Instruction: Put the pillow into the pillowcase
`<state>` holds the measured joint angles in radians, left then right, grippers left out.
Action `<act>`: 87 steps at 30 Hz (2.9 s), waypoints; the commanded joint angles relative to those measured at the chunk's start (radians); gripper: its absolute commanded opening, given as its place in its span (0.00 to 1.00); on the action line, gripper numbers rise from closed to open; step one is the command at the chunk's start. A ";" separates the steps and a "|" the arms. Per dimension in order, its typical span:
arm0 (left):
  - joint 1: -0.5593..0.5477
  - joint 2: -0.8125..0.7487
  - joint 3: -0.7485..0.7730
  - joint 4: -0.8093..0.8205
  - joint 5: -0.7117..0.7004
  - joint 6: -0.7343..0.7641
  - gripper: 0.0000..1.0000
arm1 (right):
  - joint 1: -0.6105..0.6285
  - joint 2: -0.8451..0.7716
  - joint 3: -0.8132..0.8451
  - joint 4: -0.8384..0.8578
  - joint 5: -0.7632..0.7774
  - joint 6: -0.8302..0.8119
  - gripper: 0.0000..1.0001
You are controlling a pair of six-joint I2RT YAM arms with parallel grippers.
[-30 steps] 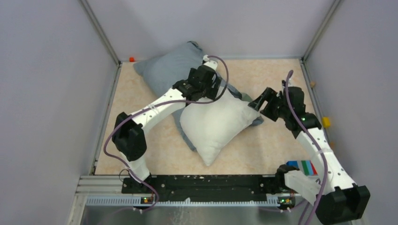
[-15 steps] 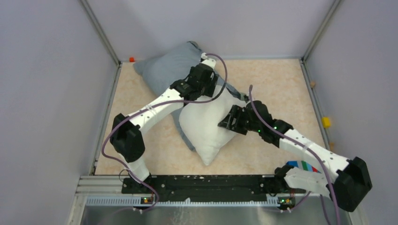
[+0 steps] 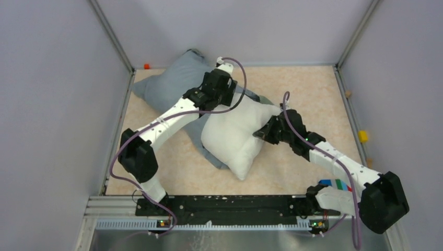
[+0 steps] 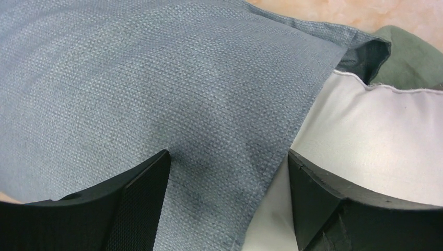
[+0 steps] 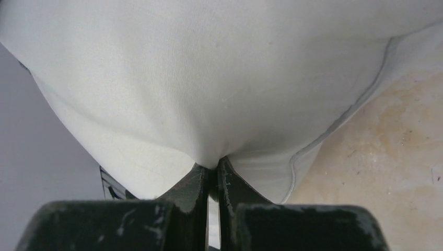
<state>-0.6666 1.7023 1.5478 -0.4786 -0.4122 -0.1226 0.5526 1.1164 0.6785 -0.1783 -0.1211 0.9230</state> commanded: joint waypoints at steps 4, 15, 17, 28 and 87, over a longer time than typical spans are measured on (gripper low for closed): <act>0.037 -0.116 -0.035 -0.028 0.064 0.050 0.97 | -0.068 -0.011 -0.031 -0.086 0.052 -0.065 0.00; 0.036 -0.267 -0.131 0.013 0.292 0.001 0.99 | -0.069 0.041 -0.023 -0.063 0.031 -0.078 0.00; 0.037 -0.270 -0.161 0.005 0.289 0.009 0.99 | -0.069 0.046 -0.023 -0.057 0.027 -0.079 0.00; 0.038 -0.153 -0.158 -0.054 -0.117 0.000 0.96 | -0.069 0.043 -0.037 -0.052 0.022 -0.079 0.00; -0.029 -0.109 -0.120 0.161 0.532 -0.366 0.00 | 0.116 0.262 0.149 0.191 -0.056 -0.256 0.46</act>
<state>-0.6895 1.5890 1.3819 -0.3668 0.0441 -0.4732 0.6674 1.3003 0.7277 -0.1436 -0.1562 0.6174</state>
